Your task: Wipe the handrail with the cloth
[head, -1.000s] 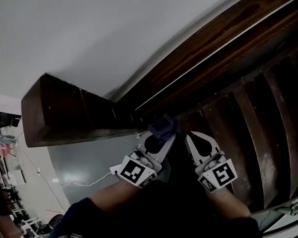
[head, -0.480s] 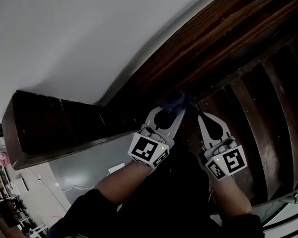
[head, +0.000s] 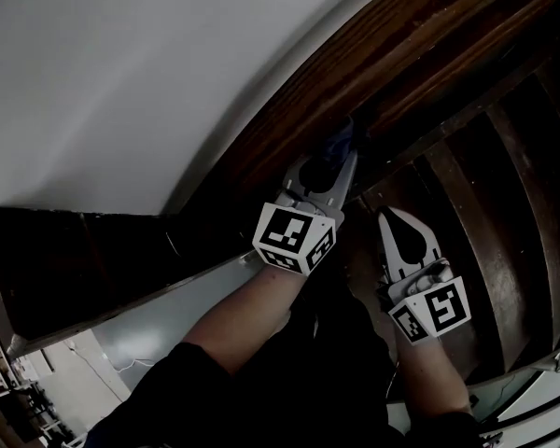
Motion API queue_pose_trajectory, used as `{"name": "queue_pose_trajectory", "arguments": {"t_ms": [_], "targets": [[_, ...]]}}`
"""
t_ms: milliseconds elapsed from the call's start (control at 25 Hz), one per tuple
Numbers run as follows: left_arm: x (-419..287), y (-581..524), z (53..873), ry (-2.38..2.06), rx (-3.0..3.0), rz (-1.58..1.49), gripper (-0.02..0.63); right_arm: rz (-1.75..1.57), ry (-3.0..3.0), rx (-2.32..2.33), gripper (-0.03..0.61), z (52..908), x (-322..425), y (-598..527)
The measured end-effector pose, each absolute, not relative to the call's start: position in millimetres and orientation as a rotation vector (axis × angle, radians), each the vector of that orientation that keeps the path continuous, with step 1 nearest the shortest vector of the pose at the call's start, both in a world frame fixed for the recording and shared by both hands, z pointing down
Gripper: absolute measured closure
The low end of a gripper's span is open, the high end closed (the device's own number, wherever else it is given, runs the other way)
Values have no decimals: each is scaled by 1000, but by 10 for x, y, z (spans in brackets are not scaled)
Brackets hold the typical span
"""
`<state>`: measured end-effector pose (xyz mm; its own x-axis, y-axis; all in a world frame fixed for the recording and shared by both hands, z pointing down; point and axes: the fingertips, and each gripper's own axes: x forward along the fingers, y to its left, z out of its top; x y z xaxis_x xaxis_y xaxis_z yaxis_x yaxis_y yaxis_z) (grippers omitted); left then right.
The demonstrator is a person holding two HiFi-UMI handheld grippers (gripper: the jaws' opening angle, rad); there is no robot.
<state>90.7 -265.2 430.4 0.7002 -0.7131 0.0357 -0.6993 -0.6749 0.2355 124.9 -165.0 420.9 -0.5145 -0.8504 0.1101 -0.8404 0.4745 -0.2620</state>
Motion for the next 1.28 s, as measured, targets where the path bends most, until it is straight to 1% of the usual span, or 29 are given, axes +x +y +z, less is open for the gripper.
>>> {"name": "queue_pose_trajectory", "arguments": {"t_ms": [320,520,880,1280], "targets": [[1069,-2928,4409,-1128,2700,-23,541,-436,2667,-1535,569,4294,1223,-1784],[1027,-2897,4474,-1159,2739,11,541,-447,2684,-1529,569,4372,1161,-1775],[651,-2751,4809,-1218,2658,68,541,-462,2743,-1479,569,4479,856,-1658],[9,-2546,5294,-1327,2508,108,541,-494,2827,-1364,569,4662,365,-1555]]}}
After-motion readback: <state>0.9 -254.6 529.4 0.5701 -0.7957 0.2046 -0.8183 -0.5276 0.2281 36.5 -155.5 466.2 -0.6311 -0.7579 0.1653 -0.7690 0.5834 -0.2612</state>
